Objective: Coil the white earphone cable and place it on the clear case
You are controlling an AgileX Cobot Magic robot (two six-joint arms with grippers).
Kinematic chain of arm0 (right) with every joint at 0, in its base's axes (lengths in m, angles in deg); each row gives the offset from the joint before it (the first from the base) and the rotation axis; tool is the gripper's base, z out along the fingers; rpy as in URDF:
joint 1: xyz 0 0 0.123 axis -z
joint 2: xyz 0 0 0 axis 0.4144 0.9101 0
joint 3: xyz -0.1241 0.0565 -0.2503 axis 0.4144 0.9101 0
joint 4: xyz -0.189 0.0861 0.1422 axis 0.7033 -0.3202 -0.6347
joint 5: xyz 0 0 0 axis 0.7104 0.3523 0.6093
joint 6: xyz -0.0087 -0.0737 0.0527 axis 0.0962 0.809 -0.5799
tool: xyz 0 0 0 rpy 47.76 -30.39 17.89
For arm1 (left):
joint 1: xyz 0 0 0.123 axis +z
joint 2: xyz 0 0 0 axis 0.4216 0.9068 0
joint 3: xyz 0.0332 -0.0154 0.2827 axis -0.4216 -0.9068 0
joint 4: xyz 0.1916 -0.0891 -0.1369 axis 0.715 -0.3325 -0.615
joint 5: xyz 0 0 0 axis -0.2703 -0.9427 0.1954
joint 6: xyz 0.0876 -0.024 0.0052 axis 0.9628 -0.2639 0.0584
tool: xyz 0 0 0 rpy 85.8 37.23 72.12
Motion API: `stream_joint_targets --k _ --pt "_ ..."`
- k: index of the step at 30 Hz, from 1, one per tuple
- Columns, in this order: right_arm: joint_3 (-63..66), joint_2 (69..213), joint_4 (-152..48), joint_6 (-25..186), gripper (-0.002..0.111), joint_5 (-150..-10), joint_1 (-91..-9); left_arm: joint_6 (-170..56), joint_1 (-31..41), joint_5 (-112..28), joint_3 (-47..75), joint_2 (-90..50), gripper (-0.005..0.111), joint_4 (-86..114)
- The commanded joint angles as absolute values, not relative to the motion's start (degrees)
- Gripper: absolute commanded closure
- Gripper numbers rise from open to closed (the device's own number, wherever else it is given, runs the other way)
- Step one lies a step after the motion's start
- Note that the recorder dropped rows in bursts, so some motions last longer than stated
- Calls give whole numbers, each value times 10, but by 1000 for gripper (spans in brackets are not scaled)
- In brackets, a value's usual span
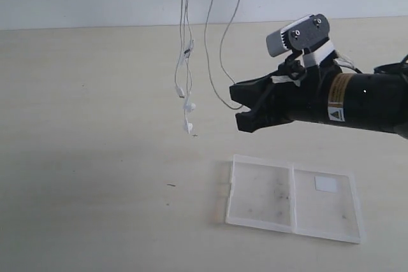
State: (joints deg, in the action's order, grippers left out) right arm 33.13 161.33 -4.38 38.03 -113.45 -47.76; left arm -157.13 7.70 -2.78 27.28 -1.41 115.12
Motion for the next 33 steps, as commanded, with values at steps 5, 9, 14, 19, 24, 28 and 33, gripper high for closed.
stream_joint_targets --k 5,9,14,19,24,28,33 --pt "241 1694 50 302 108 -1162 -478 -1576 78 -25 276 -19 107 1143" --pt "221 1715 65 291 108 -1173 -478 -1576 78 -25 276 -19 107 1143" --pt "218 1723 75 291 108 -1180 -478 -1576 78 -25 276 -19 107 1143" --pt "218 1723 74 291 98 -1180 -478 -1576 78 -25 276 -19 107 1143" --pt "218 1723 73 291 79 -1180 -478 -1576 78 -25 276 -19 107 1143" --pt "218 1722 73 291 68 -1180 -478 -1576 78 -22 276 -19 107 1143" --pt "218 1693 73 291 61 -1175 -478 -1576 78 -21 276 -19 107 1143"
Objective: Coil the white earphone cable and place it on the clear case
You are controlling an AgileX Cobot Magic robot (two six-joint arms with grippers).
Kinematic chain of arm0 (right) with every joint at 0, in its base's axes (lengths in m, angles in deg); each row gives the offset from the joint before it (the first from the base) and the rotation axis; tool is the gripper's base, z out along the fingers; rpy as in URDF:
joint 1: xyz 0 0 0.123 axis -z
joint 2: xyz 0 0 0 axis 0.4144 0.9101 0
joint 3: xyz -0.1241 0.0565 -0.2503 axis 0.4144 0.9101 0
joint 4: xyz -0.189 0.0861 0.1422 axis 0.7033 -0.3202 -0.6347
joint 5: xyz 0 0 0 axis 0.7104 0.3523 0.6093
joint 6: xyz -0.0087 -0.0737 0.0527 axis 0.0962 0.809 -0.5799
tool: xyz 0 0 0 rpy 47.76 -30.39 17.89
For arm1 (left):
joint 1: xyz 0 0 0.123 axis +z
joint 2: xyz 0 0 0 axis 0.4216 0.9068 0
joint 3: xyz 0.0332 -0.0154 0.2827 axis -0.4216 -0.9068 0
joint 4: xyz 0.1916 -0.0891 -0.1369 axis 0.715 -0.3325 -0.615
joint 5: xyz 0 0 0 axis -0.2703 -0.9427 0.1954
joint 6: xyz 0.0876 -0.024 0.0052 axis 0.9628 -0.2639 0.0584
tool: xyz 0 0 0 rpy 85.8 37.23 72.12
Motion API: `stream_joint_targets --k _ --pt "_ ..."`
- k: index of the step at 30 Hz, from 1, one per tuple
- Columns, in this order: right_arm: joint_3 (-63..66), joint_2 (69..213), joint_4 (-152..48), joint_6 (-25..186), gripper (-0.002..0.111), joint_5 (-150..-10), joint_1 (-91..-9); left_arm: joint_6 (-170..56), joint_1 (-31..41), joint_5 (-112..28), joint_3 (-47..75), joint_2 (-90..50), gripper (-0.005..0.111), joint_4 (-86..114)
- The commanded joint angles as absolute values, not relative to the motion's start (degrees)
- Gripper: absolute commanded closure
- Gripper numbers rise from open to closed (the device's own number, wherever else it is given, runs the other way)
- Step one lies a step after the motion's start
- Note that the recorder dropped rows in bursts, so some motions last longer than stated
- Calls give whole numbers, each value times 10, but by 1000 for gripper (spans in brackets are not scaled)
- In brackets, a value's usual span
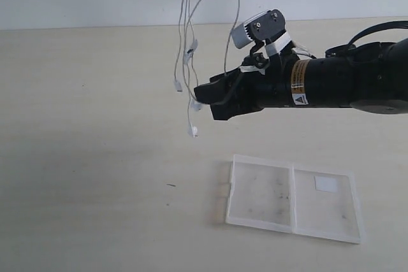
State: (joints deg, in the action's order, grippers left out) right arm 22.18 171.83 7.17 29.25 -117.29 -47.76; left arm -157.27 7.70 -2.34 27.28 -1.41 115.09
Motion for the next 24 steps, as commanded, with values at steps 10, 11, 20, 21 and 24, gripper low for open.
stream_joint_targets --k 10,11,20,21,24 --pt "218 1610 87 293 42 -1070 -478 -1576 78 -21 276 -19 107 1143" --pt "218 1603 95 293 41 -1066 -478 -1576 78 -21 276 -19 107 1143" --pt "218 1556 111 239 28 -1025 -478 -1576 78 -21 276 -19 107 1143" --pt "218 1553 118 219 26 -1012 -478 -1576 78 -21 276 -19 107 1143" --pt "218 1550 181 171 19 -1016 -478 -1576 78 -21 276 -19 107 1143"
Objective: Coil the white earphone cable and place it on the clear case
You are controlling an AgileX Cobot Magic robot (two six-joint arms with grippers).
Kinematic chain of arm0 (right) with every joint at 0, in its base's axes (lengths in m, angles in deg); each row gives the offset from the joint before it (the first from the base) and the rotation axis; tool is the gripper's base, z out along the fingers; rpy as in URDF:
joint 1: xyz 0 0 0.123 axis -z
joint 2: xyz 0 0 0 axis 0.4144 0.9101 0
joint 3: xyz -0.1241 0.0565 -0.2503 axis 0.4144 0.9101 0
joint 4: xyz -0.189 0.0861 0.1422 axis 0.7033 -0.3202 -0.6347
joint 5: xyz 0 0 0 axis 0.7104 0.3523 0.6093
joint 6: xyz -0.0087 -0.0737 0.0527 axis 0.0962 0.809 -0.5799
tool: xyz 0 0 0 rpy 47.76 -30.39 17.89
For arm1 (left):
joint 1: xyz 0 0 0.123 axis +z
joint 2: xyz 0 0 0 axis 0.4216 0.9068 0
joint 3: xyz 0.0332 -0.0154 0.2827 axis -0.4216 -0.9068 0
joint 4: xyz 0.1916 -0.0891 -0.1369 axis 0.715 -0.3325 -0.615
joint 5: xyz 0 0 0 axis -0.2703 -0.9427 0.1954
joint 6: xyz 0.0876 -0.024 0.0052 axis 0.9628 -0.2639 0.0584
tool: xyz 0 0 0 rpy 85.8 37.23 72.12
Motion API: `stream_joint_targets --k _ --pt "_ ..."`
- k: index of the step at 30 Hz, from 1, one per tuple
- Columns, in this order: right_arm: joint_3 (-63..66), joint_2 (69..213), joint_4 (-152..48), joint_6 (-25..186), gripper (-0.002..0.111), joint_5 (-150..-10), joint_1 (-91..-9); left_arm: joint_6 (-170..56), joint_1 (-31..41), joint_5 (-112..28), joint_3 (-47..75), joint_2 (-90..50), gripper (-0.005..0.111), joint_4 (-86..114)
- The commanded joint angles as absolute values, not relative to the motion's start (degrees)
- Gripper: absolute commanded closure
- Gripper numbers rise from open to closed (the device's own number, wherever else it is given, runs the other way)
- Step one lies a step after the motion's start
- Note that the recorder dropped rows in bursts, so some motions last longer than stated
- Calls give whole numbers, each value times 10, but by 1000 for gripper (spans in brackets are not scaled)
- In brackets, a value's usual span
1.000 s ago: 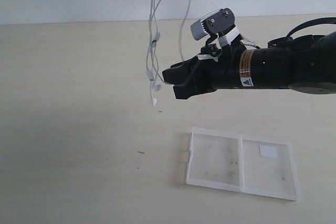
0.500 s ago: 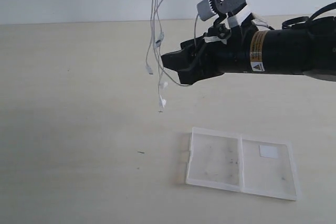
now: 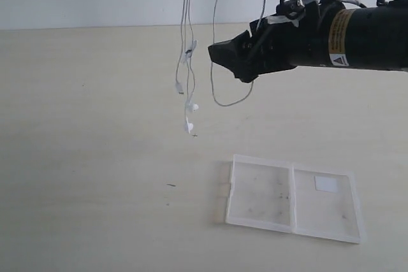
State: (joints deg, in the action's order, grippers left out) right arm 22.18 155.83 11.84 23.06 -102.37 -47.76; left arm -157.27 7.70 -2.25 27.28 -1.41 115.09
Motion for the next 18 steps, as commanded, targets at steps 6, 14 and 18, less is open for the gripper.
stream_joint_targets --k 6,14,18 --pt "218 1530 202 152 12 -1064 -478 -1576 78 -21 276 -19 107 1143" --pt "219 1484 203 83 6 -1035 -478 -1576 78 -21 276 -19 107 1143" --pt "219 1461 229 29 6 -1042 -478 -1578 78 -21 276 -19 107 1143"
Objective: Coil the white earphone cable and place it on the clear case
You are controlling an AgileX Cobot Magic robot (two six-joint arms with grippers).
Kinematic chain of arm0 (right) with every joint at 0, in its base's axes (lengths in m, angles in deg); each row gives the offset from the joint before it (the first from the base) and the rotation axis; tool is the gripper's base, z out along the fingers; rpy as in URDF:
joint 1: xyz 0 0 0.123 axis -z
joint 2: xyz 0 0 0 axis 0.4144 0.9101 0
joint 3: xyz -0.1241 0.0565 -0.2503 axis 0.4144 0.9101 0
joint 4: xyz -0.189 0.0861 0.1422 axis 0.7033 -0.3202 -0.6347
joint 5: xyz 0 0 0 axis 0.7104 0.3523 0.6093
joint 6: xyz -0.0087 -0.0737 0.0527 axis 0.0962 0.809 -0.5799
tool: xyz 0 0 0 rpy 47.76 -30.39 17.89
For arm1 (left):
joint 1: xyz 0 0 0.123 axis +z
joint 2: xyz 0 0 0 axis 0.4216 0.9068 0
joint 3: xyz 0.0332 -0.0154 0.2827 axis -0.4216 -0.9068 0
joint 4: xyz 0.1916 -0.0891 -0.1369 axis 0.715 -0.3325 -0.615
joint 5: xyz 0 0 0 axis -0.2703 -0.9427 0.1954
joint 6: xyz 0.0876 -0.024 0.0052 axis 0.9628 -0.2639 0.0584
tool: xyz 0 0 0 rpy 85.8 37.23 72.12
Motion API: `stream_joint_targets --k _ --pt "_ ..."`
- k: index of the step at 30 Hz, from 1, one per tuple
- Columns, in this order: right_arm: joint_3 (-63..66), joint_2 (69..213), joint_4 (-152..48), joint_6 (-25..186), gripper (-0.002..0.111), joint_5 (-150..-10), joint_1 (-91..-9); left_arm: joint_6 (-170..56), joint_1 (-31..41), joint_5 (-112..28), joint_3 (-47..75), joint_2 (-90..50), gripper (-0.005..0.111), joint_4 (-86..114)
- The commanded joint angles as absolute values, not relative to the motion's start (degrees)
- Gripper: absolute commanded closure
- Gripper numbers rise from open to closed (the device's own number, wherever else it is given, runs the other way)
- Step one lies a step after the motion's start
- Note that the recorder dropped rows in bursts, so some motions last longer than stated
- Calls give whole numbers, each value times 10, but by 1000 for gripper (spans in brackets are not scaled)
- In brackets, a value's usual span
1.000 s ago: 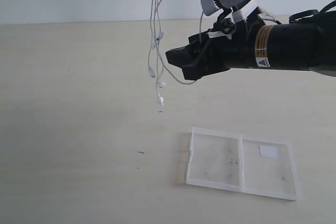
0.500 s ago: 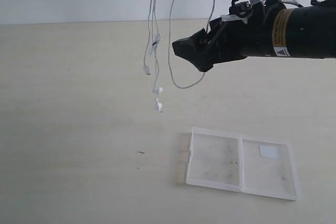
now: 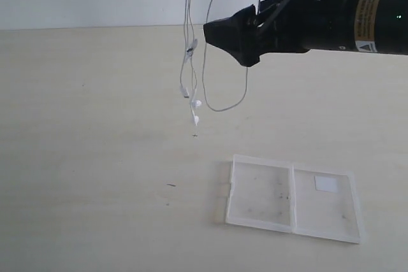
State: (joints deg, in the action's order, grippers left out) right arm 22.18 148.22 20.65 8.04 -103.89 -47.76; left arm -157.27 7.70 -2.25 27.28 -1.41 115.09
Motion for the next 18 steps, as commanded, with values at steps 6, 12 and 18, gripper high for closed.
stream_joint_targets --k 6,12,18 --pt "220 1430 247 -57 6 -1038 -478 -1587 78 -26 276 -19 107 1143" --pt "220 1394 275 -90 6 -1035 -478 -1594 78 -36 276 -19 107 1143" --pt "220 1358 358 -124 6 -1065 -478 -1602 78 -52 276 -19 107 1143"
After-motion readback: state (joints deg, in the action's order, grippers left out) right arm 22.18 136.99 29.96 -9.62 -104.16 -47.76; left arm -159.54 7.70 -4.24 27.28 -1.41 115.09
